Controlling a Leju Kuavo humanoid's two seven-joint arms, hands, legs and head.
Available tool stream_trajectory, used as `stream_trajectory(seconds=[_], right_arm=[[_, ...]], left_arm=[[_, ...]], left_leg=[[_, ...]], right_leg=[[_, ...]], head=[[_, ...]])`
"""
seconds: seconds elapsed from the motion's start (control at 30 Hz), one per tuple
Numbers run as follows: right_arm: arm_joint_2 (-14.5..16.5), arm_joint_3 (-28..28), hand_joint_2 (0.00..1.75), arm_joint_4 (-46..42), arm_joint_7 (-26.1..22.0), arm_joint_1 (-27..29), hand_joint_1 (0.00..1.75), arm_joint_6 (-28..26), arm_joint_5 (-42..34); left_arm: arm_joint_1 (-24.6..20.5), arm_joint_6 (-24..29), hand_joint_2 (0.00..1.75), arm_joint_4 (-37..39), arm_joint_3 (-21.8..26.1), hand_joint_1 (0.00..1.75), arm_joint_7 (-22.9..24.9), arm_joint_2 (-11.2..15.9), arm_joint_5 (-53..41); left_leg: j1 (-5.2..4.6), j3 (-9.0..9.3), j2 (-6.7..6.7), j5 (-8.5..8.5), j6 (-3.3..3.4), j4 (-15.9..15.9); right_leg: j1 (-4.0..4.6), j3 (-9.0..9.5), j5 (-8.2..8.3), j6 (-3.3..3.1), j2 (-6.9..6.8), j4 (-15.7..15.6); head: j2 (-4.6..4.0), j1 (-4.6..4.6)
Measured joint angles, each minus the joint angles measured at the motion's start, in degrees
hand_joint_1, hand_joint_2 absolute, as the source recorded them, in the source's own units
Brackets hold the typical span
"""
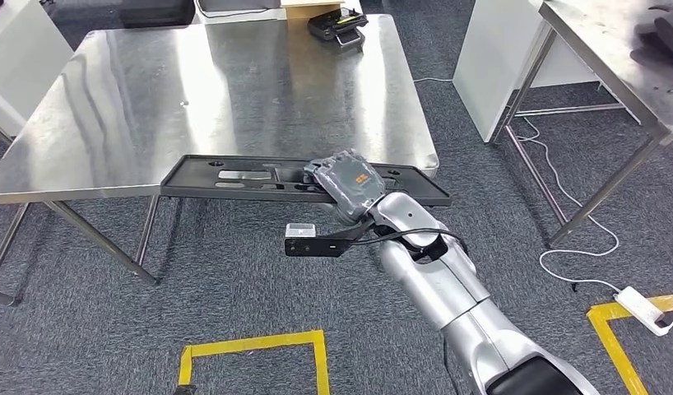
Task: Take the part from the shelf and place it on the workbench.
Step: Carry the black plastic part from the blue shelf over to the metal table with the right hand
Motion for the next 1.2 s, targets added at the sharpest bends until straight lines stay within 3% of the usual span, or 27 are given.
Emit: stream_trajectory(seconds=[0.03, 0.07, 0.13, 0.17, 0.23, 0.33, 0.4, 0.5, 0.53, 0.57, 0.63, 0.67, 0.73, 0.77, 0.83, 0.87, 0.93, 1.0, 1.03, 1.07, 1.1, 1.2], right_arm=[[0.0, 0.0, 1.75, 0.0, 0.0, 0.1, 1.75, 0.0, 0.0], [0.0, 0.0, 1.75, 0.0, 0.0, 0.2, 1.75, 0.0, 0.0], [0.0, 0.0, 1.75, 0.0, 0.0, 0.2, 1.75, 0.0, 0.0], [0.0, 0.0, 1.75, 0.1, 0.0, 0.1, 1.75, 0.0, 0.0], [0.0, 0.0, 1.75, 0.1, 0.0, 0.0, 1.75, 0.0, 0.0], [0.0, 0.0, 1.75, 0.1, 0.0, 0.0, 1.75, 0.0, 0.0], [0.0, 0.0, 1.75, 0.0, 0.0, -0.1, 1.75, -0.1, 0.0], [-0.2, 0.0, 1.75, 0.1, 0.0, 0.2, 1.75, -0.1, 0.0], [-0.3, 0.0, 1.75, 0.1, 0.0, 0.4, 1.75, -0.1, 0.0], [-0.4, 0.0, 1.75, 0.1, 0.0, 0.5, 1.75, -0.1, 0.0], [-0.5, 0.0, 1.75, 0.1, 0.0, 0.6, 1.75, -0.1, 0.0], [-0.6, 0.0, 1.75, 0.1, 0.0, 0.6, 1.75, -0.1, 0.0], [-0.6, 0.0, 1.75, 0.1, 0.0, 0.5, 1.75, -0.1, 0.0], [-0.6, 0.0, 1.75, 0.1, 0.0, 0.5, 1.75, -0.1, 0.0], [-0.5, -0.1, 1.75, 0.0, 0.0, 0.4, 1.75, -0.1, 0.0], [-0.4, -0.1, 1.75, 0.0, 0.0, 0.3, 1.75, -0.1, 0.0], [-0.2, 0.0, 1.75, 0.0, 0.0, 0.1, 1.75, -0.1, 0.0], [-0.1, 0.0, 1.75, 0.0, 0.0, 0.1, 1.75, -0.2, 0.0], [-0.1, 0.0, 1.75, 0.0, 0.0, 0.2, 1.75, -0.2, 0.0], [-0.1, 0.0, 1.75, 0.0, 0.0, 0.2, 1.75, -0.2, 0.0], [-0.1, 0.0, 1.75, 0.0, 0.0, 0.3, 1.75, -0.2, 0.0], [0.0, 0.0, 1.75, 0.1, 0.0, 0.2, 1.75, -0.2, 0.0]], left_arm=[[0.0, 0.0, 1.75, 0.0, 0.1, 0.0, 0.0, 0.0, 0.0], [0.0, 0.0, 1.75, 0.0, 0.1, 0.0, 0.0, 0.0, 0.0], [0.0, 0.0, 1.75, 0.0, 0.3, 0.0, 0.0, 0.1, 0.0], [0.0, 0.0, 1.75, 0.0, 0.3, 0.0, 0.0, 0.1, 0.0], [-0.1, 0.0, 1.75, 0.0, 0.4, 0.0, 0.0, 0.1, 0.0], [-0.1, 0.0, 1.75, 0.0, 0.4, 0.0, 0.0, 0.1, 0.0], [-0.1, 0.0, 1.75, 0.0, 0.4, 0.0, 0.0, 0.1, 0.0], [-0.1, 0.0, 1.75, 0.0, 0.4, 0.0, 0.0, 0.1, 0.0], [0.0, 0.0, 1.75, 0.0, 0.4, 0.0, 0.0, 0.1, 0.0], [0.0, -0.1, 1.75, 0.0, 0.4, 0.0, 0.0, 0.0, 0.0], [0.1, -0.1, 1.75, 0.0, 0.4, 0.0, 0.0, -0.1, 0.0], [0.1, -0.1, 1.75, 0.0, 0.4, 0.0, 0.0, -0.1, 0.0], [0.0, 0.0, 1.75, 0.0, 0.4, 0.0, 0.0, -0.1, 0.0], [0.0, 0.0, 1.75, 0.0, 0.4, 0.0, 0.0, -0.2, 0.0], [0.0, 0.0, 1.75, 0.0, 0.4, 0.0, 0.0, -0.1, 0.0], [0.0, 0.0, 1.75, 0.0, 0.4, 0.0, 0.0, -0.1, 0.0], [-0.1, 0.0, 1.75, 0.0, 0.4, 0.0, 0.0, -0.2, 0.0], [0.0, 0.0, 1.75, 0.0, 0.4, 0.0, 0.0, -0.2, 0.0], [0.0, 0.0, 1.75, 0.0, 0.4, 0.0, 0.0, -0.1, 0.0], [0.1, 0.0, 1.75, 0.0, 0.4, 0.0, 0.0, -0.1, 0.0], [0.1, 0.0, 1.75, 0.0, 0.4, 0.0, 0.0, 0.0, 0.0], [0.2, -0.1, 1.75, 0.0, 0.4, 0.0, 0.0, 0.0, 0.0]], left_leg=[[-0.01, -0.91, 0.05, 0.67, 0.05, 0.7], [-0.02, -0.61, 0.08, 2.47, 0.23, -0.9], [-0.22, 2.63, 0.42, 7.05, 0.98, -8.6], [-0.47, 4.28, 0.69, 8.32, 1.44, -12.1], [-1.01, 5.9, 1.09, 8.39, 2.29, -15.3], [-1.01, 7.1, 0.82, 7.75, 3.48, -16.3], [-0.82, 8.23, 0.48, 7.37, 4.2, -16.7], [-0.85, 9.33, -0.07, 6.27, 4.61, -16.7], [-0.85, 9.86, -0.3, 5.81, 4.56, -16.7], [-0.85, 10.52, -0.53, 5.3, 4.43, -16.7], [-0.85, 12.05, -0.87, 4.13, 4.08, -16.7], [-0.92, 12.83, -0.99, 3.47, 3.83, -16.6], [-1.07, 13.72, -1.13, 2.45, 3.18, -16.5], [-1.14, 14.03, -1.16, 2.23, 2.86, -16.4], [-1.09, 13.9, -0.97, 2.2, 2.39, -15.1], [-1.03, 12.94, -0.79, 2.2, 2.19, -13.2], [-0.71, 8.76, -0.43, 1.17, 1.52, -6.5], [-0.25, 3.66, -0.31, -1.62, 0.74, -0.2], [-0.04, 1.95, -0.24, -2.56, 0.42, 0.8], [0.14, 1.14, -0.12, -2.36, 0.21, 0.1], [0.3, 1.3, 0.07, -0.6, 0.07, -2.6], [0.46, 3.62, 0.97, 8.13, 0.33, -13.6]], right_leg=[[0.05, 0.38, -0.33, 0.04, -0.01, 0.0], [0.07, 0.88, -0.69, 0.14, -0.01, 0.0], [0.16, 2.04, -1.53, 0.44, -0.02, -0.1], [0.3, 2.48, -1.93, 0.7, -0.03, -0.2], [0.57, 3.03, -2.35, 1.37, -0.11, -0.3], [0.79, 3.02, -2.41, 2.4, -0.15, 0.9], [0.76, 0.38, -3.52, 2.44, -0.06, 5.7], [0.63, -6.47, -6.69, 2.13, 0.02, 15.6], [0.61, -7.83, -6.9, 2.39, 0.02, 16.4], [0.58, -8.17, -6.06, 2.89, 0.02, 15.0], [0.55, -6.4, -1.48, 3.92, 0.02, 7.5], [0.61, -5.38, 0.9, 3.97, 0.01, 3.6], [0.86, -3.83, 3.43, 2.91, 0.01, -0.4], [0.91, -3.45, 3.42, 2.06, 0.03, -0.7], [0.47, -2.28, 3.28, 0.99, 0.14, -1.0], [0.17, -1.61, 3.04, 0.56, 0.15, -1.2], [-0.06, -0.4, 2.19, -0.13, 0.15, -1.4], [-0.09, 0.63, 1.12, -0.32, 0.2, -1.4], [-0.12, 1.24, 0.55, -0.21, 0.24, -1.4], [-0.19, 1.96, -0.04, -0.05, 0.28, -1.4], [-0.29, 2.85, -0.72, 0.18, 0.3, -1.4], [-0.19, 4.91, -2.86, 1.21, 0.27, -1.4]], head=[[0.0, -0.03], [0.0, -0.03], [0.0, -0.02], [0.0, 0.01], [0.0, 0.03], [0.0, 0.1], [0.0, 0.27], [0.0, 0.4], [0.0, 0.41], [0.0, 0.42], [0.0, 0.45], [0.0, 0.44], [0.0, 0.56], [0.0, 0.59], [0.0, 0.6], [0.0, 0.5], [0.0, 0.31], [0.0, 0.21], [0.0, 0.2], [0.0, 0.2], [0.0, 0.2], [0.0, -0.03]])
